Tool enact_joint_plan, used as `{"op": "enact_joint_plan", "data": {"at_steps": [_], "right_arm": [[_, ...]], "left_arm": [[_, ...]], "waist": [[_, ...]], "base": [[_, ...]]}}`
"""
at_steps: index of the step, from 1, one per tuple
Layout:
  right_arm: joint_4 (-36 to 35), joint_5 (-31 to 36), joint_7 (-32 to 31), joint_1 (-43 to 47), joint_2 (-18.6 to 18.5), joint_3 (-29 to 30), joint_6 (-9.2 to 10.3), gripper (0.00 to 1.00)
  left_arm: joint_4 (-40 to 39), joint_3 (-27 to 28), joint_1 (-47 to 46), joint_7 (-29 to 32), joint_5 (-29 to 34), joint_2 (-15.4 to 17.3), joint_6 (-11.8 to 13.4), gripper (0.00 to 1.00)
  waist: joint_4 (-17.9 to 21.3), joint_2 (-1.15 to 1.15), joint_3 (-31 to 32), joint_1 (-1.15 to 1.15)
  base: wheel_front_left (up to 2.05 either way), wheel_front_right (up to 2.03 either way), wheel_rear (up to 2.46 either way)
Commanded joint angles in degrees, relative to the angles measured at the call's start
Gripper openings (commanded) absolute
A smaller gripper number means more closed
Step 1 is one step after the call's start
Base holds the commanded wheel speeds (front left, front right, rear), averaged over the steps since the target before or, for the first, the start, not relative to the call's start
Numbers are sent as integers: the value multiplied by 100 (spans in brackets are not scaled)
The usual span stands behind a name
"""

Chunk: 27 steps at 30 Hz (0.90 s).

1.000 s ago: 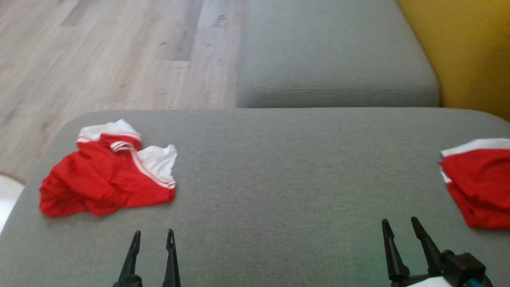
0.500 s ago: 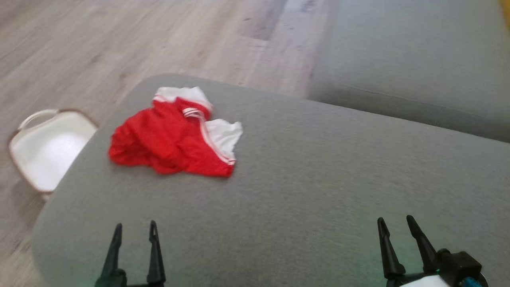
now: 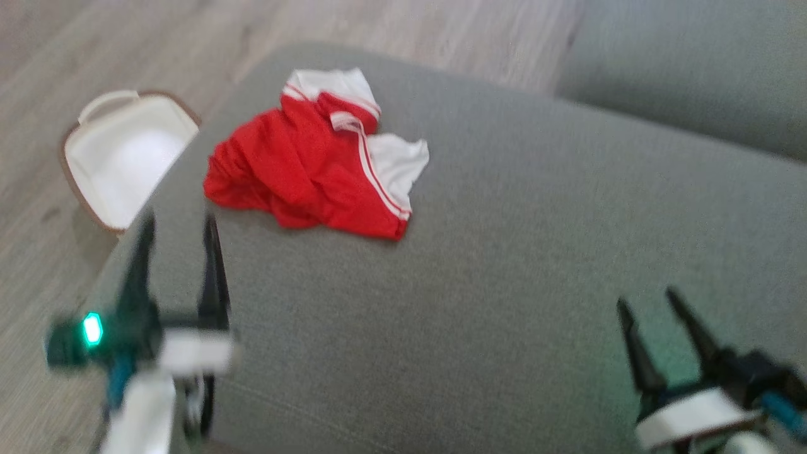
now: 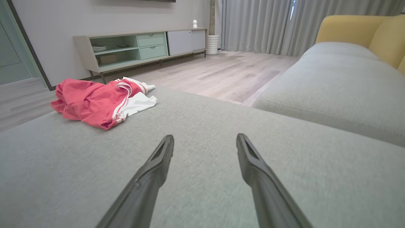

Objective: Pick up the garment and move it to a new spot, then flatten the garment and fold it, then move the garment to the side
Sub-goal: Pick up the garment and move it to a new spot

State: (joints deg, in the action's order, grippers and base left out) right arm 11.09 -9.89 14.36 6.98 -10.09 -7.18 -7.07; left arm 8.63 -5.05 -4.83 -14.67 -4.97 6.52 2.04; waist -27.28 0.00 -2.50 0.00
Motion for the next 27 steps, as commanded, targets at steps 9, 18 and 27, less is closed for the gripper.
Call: {"op": "enact_joint_plan", "data": {"at_steps": [9, 18, 27], "right_arm": [[-487, 28, 63, -1053, -1336, -216, -42, 100], [-727, -69, 24, -1528, -1958, -231, -42, 100], [-703, 99, 8, -1635, -1817, -111, -42, 100]], "left_arm": [[1492, 355, -3658, 1534, -328, 234, -257, 100], [4276, 796, -5338, 3063, -738, 379, 246, 100], [5492, 1039, -5284, 2608, -1016, 444, 293, 0]], "waist": [[493, 0, -1914, 0], [888, 0, -2792, 0], [1129, 0, -2950, 0]], "base": [[0, 0, 0], [0, 0, 0], [0, 0, 0]]}}
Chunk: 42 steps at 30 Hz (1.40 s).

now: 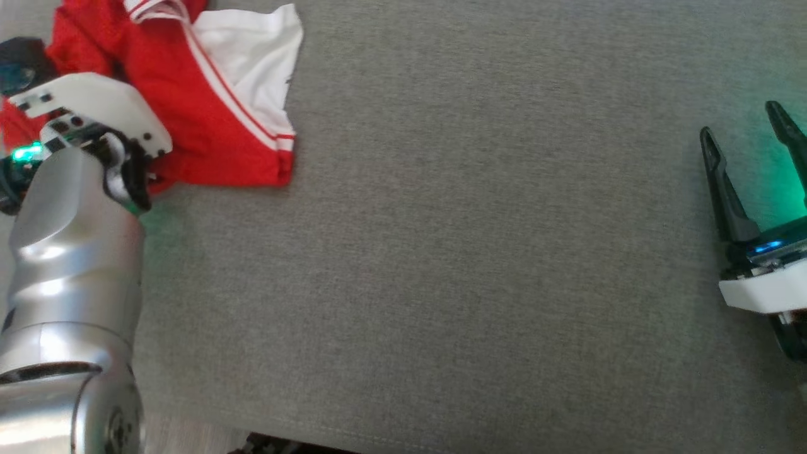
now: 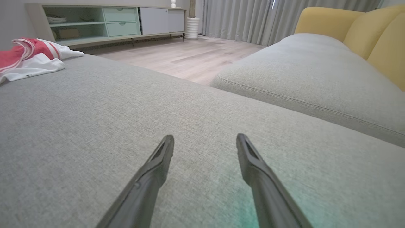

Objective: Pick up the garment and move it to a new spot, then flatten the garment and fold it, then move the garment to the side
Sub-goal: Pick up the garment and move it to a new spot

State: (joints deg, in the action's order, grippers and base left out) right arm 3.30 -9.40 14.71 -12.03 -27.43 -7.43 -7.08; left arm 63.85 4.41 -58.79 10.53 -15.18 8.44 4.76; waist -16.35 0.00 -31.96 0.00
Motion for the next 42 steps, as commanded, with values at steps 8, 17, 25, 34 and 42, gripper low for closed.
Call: {"op": "enact_joint_plan", "data": {"at_steps": [8, 17, 25, 34, 42], "right_arm": [[400, 88, 17, 221, 309, -159, -41, 100], [821, 55, 28, 400, 1336, -248, -41, 100], [708, 185, 29, 818, 1820, -48, -41, 100], [418, 303, 29, 974, 2002, 33, -41, 100], [370, 257, 29, 832, 2103, -140, -41, 100]], "left_arm": [[54, 27, -288, -1187, 39, 571, -304, 0], [-378, -761, -847, -2091, 614, 563, -769, 0], [-1111, -1351, -1096, -1861, 649, 157, -1150, 0], [-2349, -2010, -373, -1006, 113, -215, -1222, 0], [-2502, -2312, 1001, -527, -289, -265, -1211, 0]], "waist": [[194, 0, 584, 0], [855, 0, 2259, 0], [1701, 0, 3083, 0], [2679, 0, 3037, 0], [3276, 0, 2468, 0]], "base": [[0, 0, 0], [0, 0, 0], [0, 0, 0], [0, 0, 0], [0, 0, 0]]}}
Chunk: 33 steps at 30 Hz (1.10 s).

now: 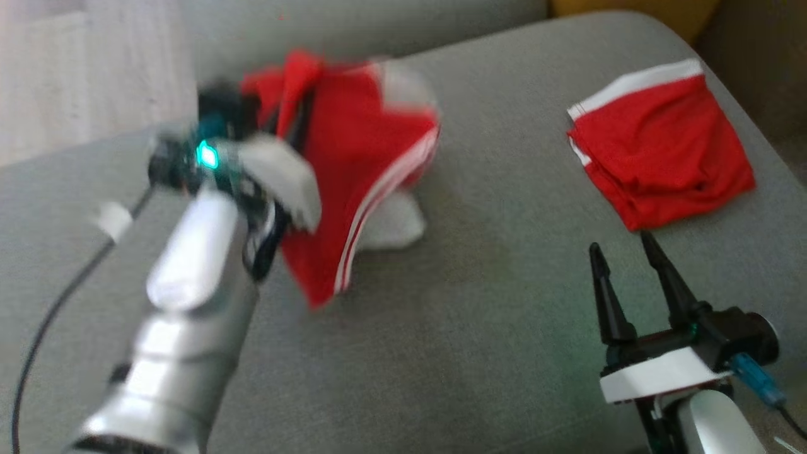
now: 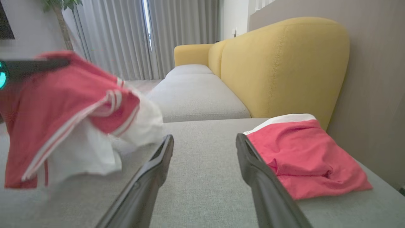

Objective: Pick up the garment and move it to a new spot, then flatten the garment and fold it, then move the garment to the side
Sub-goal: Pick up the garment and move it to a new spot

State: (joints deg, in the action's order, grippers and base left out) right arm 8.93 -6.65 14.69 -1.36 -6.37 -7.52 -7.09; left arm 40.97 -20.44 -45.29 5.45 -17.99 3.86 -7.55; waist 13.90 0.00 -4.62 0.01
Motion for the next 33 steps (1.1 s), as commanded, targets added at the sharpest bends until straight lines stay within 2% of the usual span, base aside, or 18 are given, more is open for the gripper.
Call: {"op": "enact_joint_plan", "data": {"at_steps": [1, 4, 5, 7, 9, 10, 16, 20, 28, 33], "right_arm": [[-185, -29, 30, -272, 13, -167, -40, 100], [-145, -45, 30, -393, 44, -294, -40, 100], [-129, -56, 30, -433, 51, -330, -40, 100], [-81, -86, 30, -473, 57, -359, -40, 100], [-32, -102, 30, -455, 38, -369, -40, 100], [-7, -108, 30, -430, 23, -368, -40, 100], [89, -164, 30, -196, -24, -321, -40, 100], [106, -214, 30, 37, -100, -310, -40, 100], [-4, -327, 30, 419, -41, 24, -40, 100], [-252, -322, 30, 571, 61, 282, -40, 100]], "left_arm": [[-129, 152, -173, -40, -19, 197, 29, 0], [220, 59, 216, -203, -4, 246, 28, 0], [329, 8, 282, -307, 62, 284, 44, 11], [512, -61, 358, -571, 150, 313, 70, 49], [642, -84, 395, -849, 148, 264, 72, 96], [704, -102, 413, -980, 150, 240, 73, 100], [832, -99, 604, -1805, 136, 108, 282, 100], [471, -11, 1050, -2019, 28, 12, 459, 100], [-1155, 320, 2599, -2043, 154, -49, 1064, 100], [-2349, 629, 3547, -2044, 299, -70, 1336, 100]], "waist": [[324, 0, -353, -1], [550, 0, -589, -1], [612, 0, -644, -1], [683, 0, -691, -1], [681, 0, -657, -1], [663, 0, -610, -1], [346, 0, -123, -1], [-101, 0, 257, -1], [-1195, 0, 677, -1], [-1665, 0, 768, -1]], "base": [[0, 0, 0], [0, 0, 0], [0, 0, 0], [0, 0, 0], [0, 0, 0], [0, 0, 0], [0, 0, 0], [0, 0, 0], [0, 0, 0], [0, 0, 0]]}}
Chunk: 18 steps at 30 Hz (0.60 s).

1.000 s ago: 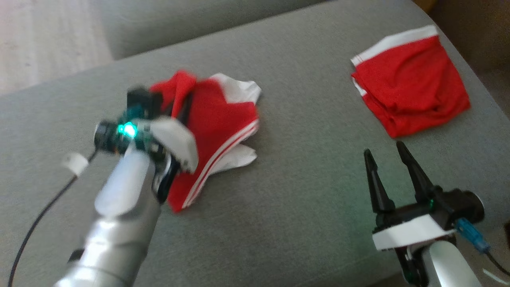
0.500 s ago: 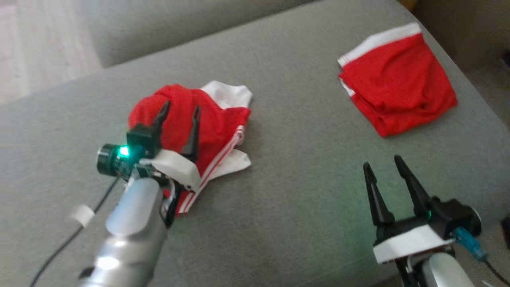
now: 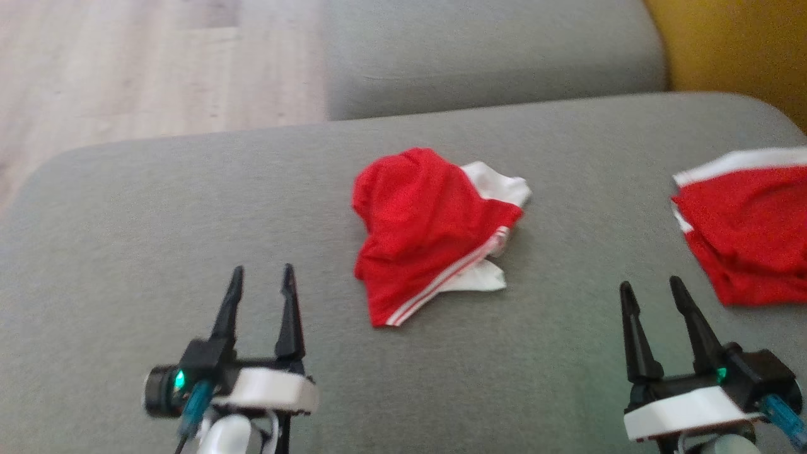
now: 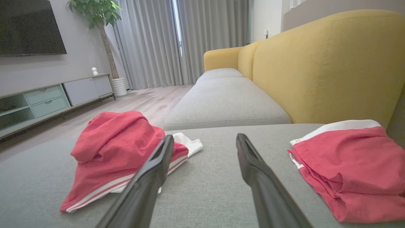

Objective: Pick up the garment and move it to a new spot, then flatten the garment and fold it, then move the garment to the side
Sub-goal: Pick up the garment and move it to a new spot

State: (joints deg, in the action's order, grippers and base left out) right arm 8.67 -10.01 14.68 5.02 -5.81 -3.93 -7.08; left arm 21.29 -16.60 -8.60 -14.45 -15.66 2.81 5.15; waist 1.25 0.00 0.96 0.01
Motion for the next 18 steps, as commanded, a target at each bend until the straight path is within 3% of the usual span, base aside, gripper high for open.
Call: {"op": "enact_joint_plan", "data": {"at_steps": [1, 6, 18], "right_arm": [[-255, 25, 31, -28, 29, -35, -41, 100], [-307, 101, 31, 224, 112, 84, -41, 100], [-165, 157, 31, 667, 209, 66, -41, 100]], "left_arm": [[-668, 309, 86, -53, 106, 30, 126, 100], [-1711, 324, 1102, -54, 346, 13, 207, 100], [-2161, 238, 2217, -54, 782, 8, 379, 100]], "waist": [[-446, 0, 228, -1], [-553, 0, 369, -1], [-423, 0, 614, -1]], "base": [[0, 0, 0], [0, 0, 0], [0, 0, 0]]}}
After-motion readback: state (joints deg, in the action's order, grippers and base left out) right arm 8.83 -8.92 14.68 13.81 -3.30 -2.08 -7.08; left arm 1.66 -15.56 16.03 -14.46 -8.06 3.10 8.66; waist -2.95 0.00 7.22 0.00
